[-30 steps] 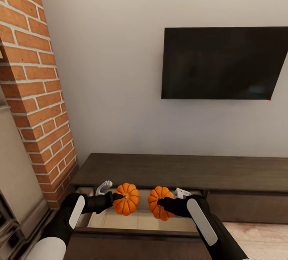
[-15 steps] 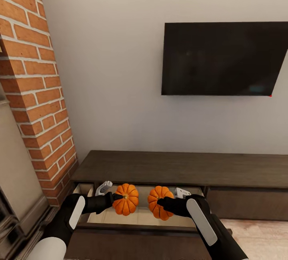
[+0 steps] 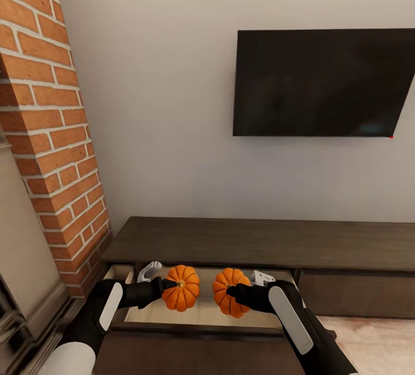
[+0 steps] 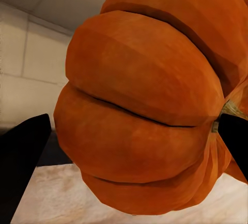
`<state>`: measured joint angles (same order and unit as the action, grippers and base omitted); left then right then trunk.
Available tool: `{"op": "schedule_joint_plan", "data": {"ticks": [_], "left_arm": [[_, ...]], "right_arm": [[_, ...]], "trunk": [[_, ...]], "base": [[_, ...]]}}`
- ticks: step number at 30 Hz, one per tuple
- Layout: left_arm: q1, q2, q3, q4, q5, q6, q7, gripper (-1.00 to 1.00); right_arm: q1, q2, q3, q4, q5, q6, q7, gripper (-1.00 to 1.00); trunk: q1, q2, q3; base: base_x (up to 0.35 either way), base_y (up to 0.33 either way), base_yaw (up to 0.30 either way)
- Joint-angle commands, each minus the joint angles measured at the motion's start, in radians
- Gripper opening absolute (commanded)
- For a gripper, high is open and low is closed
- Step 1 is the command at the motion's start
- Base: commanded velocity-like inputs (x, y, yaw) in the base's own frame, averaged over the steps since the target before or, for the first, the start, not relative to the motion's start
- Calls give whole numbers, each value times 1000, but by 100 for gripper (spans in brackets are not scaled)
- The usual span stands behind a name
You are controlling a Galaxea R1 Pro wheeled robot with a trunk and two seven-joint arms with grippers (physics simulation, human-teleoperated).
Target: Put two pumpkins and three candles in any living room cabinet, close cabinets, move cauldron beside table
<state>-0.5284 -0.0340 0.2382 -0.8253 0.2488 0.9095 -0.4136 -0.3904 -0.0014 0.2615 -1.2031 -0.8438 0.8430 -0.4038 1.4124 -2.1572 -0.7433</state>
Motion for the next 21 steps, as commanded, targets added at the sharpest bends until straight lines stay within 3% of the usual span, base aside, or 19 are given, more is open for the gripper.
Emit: {"op": "schedule_joint_plan", "data": {"ticks": [1,21], "left_arm": [[-1,-1,5,0,-2,7,-5,-100],[-1,-1,7,-1,2,9,-7,-100]], "right_arm": [[-1,0,1,-1,-9,1,-10,-100],[-1,0,1,-1,-10,2,-10,-100]], "trunk": [[0,0,-1],[0,0,-1]], "base": [[238,0,0],[169,-4,0]]}}
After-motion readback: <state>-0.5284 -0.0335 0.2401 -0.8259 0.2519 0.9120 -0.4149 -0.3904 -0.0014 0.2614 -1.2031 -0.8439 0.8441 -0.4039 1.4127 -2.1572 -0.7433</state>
